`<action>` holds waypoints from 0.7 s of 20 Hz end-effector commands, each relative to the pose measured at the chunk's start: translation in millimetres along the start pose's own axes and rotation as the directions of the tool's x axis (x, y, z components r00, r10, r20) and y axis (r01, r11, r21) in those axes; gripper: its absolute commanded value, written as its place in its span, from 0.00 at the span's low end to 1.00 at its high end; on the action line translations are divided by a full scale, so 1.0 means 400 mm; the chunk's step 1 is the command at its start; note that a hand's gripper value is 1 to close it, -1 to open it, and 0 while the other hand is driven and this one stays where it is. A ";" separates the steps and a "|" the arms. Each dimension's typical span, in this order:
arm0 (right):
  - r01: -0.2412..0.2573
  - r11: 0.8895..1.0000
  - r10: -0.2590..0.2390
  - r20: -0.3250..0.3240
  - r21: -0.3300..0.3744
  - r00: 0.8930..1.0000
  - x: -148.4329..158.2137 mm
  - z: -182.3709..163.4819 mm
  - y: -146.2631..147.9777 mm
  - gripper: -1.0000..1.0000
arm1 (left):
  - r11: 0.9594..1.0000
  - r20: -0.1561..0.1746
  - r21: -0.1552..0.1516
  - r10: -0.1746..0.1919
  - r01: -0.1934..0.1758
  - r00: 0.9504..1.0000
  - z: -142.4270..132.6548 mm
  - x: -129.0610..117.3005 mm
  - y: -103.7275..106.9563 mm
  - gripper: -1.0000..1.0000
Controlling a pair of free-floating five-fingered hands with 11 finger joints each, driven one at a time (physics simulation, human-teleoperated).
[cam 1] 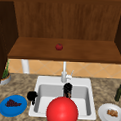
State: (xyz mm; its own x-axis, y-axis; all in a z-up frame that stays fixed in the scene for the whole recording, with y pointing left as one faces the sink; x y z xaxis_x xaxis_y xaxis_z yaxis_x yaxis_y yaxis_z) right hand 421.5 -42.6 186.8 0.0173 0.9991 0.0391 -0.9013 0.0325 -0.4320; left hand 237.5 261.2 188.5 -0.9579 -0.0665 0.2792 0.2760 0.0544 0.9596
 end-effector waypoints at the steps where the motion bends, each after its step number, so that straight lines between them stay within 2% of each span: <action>1: 0.081 0.997 -0.081 -0.017 -0.003 0.997 -0.002 -0.088 -0.005 1.00 | 1.000 0.000 0.000 0.000 0.000 1.000 0.000 0.000 0.000 0.50; 4: 0.082 0.997 -0.082 -0.023 -0.006 0.996 -0.004 -0.159 -0.007 1.00 | 1.000 0.000 0.000 0.000 0.000 1.000 0.000 0.000 0.000 0.50; 8: 0.130 0.991 -0.130 -0.020 -0.010 0.991 -0.008 -0.237 0.024 1.00 | 1.000 0.000 0.000 0.000 0.000 1.000 0.000 0.000 0.000 0.50; 14: 0.117 0.993 -0.117 0.017 -0.022 0.993 -0.011 -0.362 0.024 1.00 | 1.000 0.000 0.000 0.000 0.000 1.000 0.000 0.000 0.000 0.50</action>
State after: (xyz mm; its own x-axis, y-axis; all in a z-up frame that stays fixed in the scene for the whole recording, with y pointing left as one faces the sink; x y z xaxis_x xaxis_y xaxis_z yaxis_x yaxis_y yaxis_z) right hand 464.8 -42.7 71.7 0.0185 0.9981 0.0584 -0.8903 0.0430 -0.4533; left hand 237.5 261.2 188.5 -0.9579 -0.0665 0.2792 0.2760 0.0544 0.9596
